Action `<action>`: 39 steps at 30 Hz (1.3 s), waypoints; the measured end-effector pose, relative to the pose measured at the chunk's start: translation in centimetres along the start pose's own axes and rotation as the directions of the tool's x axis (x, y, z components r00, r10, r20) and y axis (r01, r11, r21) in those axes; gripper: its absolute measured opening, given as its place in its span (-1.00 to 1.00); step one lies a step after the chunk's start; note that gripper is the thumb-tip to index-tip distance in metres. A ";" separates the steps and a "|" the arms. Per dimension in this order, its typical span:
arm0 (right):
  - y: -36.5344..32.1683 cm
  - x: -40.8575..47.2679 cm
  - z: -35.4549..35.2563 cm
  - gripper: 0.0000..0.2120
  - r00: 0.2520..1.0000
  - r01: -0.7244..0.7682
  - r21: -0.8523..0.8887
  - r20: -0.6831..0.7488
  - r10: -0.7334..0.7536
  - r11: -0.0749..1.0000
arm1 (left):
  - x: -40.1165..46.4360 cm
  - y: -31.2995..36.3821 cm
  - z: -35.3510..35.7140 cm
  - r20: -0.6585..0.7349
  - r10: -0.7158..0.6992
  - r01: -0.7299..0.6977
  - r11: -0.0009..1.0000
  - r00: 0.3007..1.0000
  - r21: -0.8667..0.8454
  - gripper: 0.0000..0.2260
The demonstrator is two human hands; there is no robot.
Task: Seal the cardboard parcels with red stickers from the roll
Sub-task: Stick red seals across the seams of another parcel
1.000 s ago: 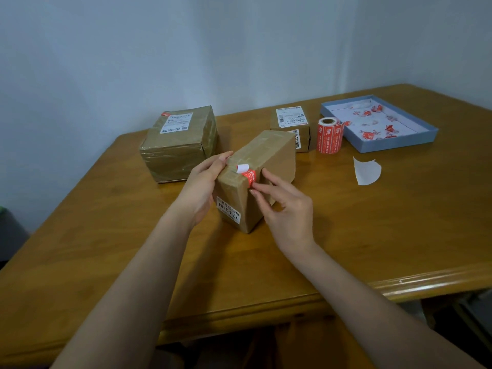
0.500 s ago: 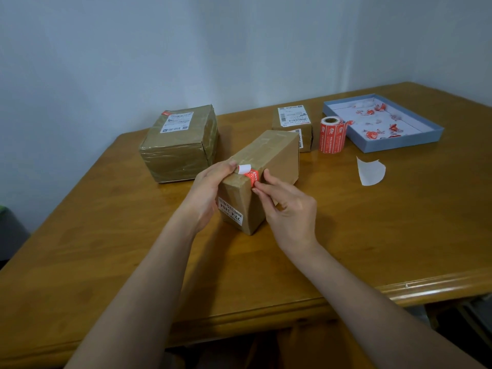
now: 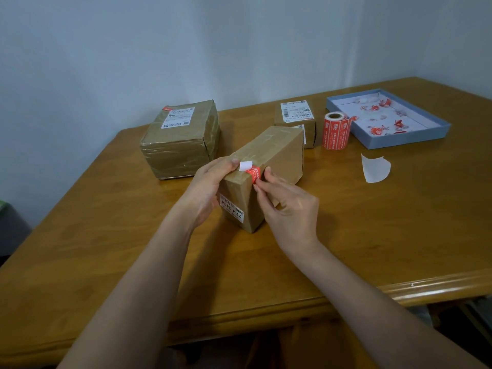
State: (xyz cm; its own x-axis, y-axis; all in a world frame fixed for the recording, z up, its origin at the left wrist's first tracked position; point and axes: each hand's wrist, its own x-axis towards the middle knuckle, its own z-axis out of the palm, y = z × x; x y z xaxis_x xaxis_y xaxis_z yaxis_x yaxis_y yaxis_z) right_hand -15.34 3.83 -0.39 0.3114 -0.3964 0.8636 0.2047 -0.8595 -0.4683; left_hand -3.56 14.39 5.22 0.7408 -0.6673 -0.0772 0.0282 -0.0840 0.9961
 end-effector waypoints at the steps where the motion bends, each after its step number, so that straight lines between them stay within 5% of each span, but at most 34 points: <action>1: 0.0 -0.1 0.0 -0.85 1.000 0.012 -0.013 -0.005 -0.012 1.000 | 0.0 0.0 0.0 -0.002 0.000 0.000 1.000 1.000 -0.003 -0.70; 31: 0.0 -0.2 0.3 -0.87 0.999 -0.007 -0.026 -0.038 0.006 1.000 | -0.3 0.2 0.5 -0.042 -0.003 0.004 1.000 0.999 0.008 -0.72; 39: 0.1 0.0 0.7 -0.87 0.967 0.228 -0.369 -0.026 -0.255 0.901 | -0.3 0.4 0.4 -0.046 -0.018 0.019 1.000 0.999 0.023 -0.78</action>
State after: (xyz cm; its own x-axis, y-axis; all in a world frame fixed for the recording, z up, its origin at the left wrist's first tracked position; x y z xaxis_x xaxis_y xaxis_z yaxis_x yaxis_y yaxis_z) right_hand -14.68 3.97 -0.52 0.2249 -0.1720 0.9591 -0.0866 -0.9839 -0.1561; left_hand -4.02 14.26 5.61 0.7703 -0.6308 -0.0934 0.0269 -0.1141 0.9931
